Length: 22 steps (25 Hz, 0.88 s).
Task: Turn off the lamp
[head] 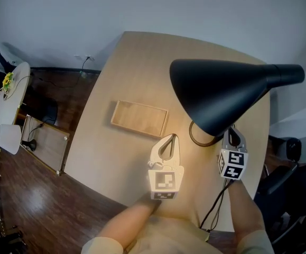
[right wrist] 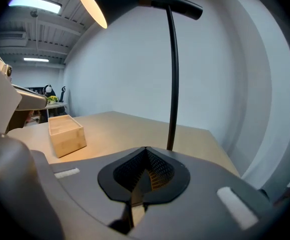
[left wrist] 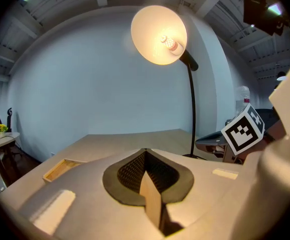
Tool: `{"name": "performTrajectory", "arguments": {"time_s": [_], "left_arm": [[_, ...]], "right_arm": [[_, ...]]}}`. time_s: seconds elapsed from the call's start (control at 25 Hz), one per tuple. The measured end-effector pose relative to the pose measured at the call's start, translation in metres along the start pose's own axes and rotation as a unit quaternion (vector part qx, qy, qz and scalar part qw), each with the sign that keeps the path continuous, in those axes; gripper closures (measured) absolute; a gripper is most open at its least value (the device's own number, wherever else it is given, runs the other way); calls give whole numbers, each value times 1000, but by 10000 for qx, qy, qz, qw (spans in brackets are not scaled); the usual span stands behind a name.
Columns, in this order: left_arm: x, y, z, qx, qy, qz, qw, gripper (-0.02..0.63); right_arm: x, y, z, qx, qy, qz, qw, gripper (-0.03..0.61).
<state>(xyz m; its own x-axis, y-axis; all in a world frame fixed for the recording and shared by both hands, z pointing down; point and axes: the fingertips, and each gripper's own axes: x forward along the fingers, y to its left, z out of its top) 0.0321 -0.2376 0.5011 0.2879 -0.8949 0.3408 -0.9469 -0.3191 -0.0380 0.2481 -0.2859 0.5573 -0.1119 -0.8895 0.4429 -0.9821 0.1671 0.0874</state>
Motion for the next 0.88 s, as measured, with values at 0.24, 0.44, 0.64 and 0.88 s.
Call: {"name": "performTrajectory", "arguments": {"time_s": [0.24, 0.44, 0.64, 0.88], "left_arm": [[11, 0, 9, 111, -64, -9, 9999, 614], [20, -2, -6, 98, 96, 40, 9999, 614], [27, -6, -6, 182, 166, -14, 9997, 614], [39, -15, -8, 159, 251, -147, 9995, 614]], "right_arm": [[29, -7, -19, 66, 305, -30, 9995, 578], [46, -13, -34, 78, 576, -69, 9983, 578], [57, -16, -39, 70, 702, -68, 9975, 578], [63, -11, -47, -29, 850, 7, 9964, 578]]}}
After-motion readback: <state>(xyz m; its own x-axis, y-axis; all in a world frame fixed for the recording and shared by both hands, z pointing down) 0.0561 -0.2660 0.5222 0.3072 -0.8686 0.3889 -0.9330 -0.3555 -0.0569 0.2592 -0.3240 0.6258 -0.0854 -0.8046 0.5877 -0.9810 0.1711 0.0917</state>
